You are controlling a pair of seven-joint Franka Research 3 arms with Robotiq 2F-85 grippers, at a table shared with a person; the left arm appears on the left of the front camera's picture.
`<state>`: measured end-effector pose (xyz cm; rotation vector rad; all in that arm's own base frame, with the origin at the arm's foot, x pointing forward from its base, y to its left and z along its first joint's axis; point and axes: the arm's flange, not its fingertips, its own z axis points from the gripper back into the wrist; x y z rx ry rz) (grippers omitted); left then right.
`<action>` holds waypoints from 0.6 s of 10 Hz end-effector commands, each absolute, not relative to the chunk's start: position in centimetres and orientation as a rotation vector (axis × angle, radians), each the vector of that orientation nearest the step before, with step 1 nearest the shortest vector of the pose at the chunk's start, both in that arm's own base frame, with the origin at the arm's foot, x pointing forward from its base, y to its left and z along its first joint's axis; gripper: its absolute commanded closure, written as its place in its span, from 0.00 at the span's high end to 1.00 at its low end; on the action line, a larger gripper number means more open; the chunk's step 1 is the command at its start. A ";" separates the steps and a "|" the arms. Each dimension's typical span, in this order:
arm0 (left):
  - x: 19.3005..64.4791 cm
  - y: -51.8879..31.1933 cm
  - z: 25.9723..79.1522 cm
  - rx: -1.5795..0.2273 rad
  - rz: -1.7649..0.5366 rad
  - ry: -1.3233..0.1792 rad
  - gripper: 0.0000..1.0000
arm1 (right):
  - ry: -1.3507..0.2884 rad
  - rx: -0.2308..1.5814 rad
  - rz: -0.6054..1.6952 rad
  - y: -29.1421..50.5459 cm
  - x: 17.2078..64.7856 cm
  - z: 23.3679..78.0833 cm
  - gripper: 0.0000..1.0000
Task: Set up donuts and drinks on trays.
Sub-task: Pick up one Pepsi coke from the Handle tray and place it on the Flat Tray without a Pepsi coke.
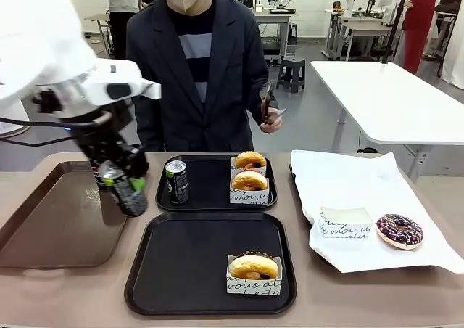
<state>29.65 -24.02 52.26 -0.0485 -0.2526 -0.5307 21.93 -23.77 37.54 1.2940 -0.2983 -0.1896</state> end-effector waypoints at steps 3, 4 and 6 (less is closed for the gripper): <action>31.8 -31.1 51.0 -0.033 -0.649 -0.215 0.58 | -0.294 1.294 -0.174 -23.8 21.6 37.6 1.00; 32.0 -32.5 50.7 -0.019 -0.681 -0.207 0.58 | -0.294 1.294 -0.174 -23.8 21.6 37.6 1.00; 32.7 -34.3 49.7 -0.006 -0.717 -0.168 0.58 | -0.294 1.294 -0.174 -23.8 21.6 37.6 1.00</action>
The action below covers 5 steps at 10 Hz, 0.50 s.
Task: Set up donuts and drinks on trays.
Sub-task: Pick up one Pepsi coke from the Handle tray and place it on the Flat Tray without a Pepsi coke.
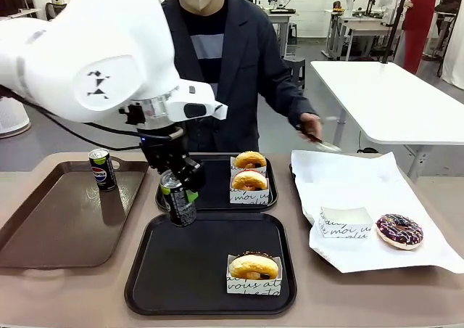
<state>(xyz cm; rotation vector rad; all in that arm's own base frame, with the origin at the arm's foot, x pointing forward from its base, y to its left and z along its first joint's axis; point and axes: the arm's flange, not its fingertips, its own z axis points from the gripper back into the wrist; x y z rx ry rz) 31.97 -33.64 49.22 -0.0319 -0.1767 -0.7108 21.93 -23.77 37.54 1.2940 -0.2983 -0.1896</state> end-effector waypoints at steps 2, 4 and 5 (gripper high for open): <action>33.8 -34.6 47.9 -0.005 -0.722 -0.130 0.58 | -0.294 1.294 -0.174 -23.8 21.6 37.6 1.00; 34.6 -34.3 45.7 -0.005 -0.727 -0.099 0.58 | -0.294 1.294 -0.174 -23.8 21.6 37.6 1.00; 34.9 -34.2 44.5 -0.007 -0.728 -0.091 0.58 | -0.294 1.294 -0.174 -23.8 21.6 37.6 1.00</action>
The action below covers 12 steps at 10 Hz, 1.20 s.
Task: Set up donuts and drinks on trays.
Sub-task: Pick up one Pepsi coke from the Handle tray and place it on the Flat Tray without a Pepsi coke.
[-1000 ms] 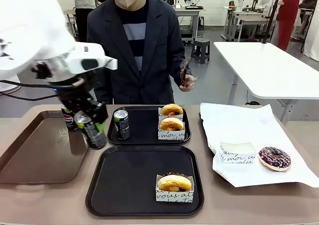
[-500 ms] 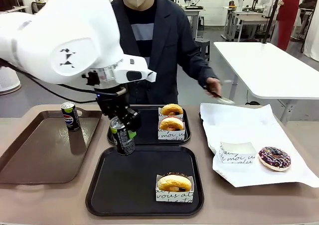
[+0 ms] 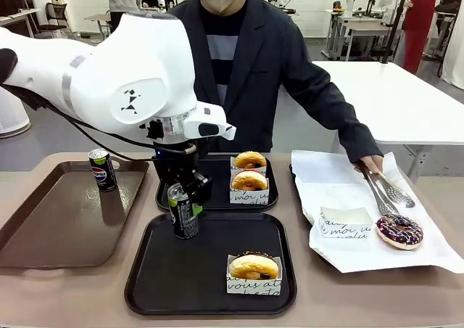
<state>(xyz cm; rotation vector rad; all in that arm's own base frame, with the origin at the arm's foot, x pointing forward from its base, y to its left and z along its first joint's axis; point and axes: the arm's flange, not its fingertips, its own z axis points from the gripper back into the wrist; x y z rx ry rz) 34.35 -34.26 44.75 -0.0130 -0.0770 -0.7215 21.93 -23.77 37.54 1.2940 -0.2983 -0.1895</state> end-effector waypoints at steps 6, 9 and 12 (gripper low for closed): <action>34.4 -34.3 44.7 -0.013 -0.722 -0.077 0.58 | -0.294 1.294 -0.174 -23.8 21.6 37.6 1.00; 37.2 -33.8 42.4 -0.071 -0.687 -0.107 0.58 | -0.294 1.294 -0.174 -23.8 21.6 37.6 1.00; 38.4 -34.2 40.0 -0.069 -0.693 -0.157 0.58 | -0.294 1.294 -0.174 -23.8 21.6 37.6 1.00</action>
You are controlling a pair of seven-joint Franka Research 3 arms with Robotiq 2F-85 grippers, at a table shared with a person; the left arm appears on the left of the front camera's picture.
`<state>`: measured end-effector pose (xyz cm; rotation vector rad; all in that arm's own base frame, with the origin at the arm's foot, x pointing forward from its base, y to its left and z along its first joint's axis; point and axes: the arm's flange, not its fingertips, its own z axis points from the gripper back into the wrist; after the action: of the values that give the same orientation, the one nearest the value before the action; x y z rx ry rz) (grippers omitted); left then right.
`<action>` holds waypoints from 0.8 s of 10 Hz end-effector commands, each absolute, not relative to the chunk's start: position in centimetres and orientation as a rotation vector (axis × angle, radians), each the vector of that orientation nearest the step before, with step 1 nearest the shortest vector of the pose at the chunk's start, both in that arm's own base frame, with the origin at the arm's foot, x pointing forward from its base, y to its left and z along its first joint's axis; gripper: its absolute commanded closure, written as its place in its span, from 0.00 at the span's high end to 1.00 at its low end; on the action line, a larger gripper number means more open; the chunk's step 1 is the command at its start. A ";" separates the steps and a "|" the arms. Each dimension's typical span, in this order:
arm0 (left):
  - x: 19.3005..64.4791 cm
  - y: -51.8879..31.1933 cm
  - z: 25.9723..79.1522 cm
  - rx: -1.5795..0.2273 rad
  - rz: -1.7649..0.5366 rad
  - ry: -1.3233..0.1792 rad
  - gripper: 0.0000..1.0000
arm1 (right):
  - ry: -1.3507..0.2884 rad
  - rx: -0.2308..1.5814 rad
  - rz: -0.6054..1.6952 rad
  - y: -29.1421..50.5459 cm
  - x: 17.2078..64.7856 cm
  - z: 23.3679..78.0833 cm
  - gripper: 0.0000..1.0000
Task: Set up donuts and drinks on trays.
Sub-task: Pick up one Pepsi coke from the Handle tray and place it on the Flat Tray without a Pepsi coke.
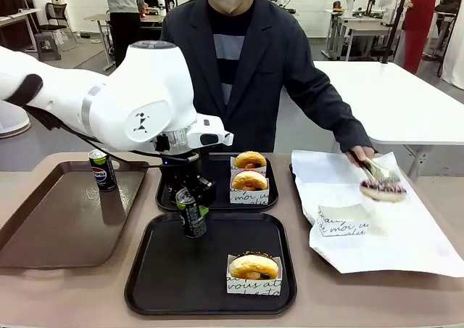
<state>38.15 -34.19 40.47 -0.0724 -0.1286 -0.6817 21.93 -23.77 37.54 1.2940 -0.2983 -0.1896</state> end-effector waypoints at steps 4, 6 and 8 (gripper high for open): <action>38.7 -34.8 37.1 -0.044 -0.731 -0.108 0.58 | -0.294 1.294 -0.174 -23.8 21.6 37.6 1.00; 37.9 -34.3 38.3 -0.059 -0.742 -0.133 1.00 | -0.294 1.294 -0.174 -23.8 21.6 37.6 1.00; 35.9 -33.0 40.5 -0.057 -0.740 -0.182 0.79 | -0.294 1.294 -0.174 -23.8 21.6 37.6 1.00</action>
<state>37.80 -34.47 39.40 -0.0574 -0.1428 -0.7287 21.93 -23.77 37.54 1.2940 -0.2983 -0.1896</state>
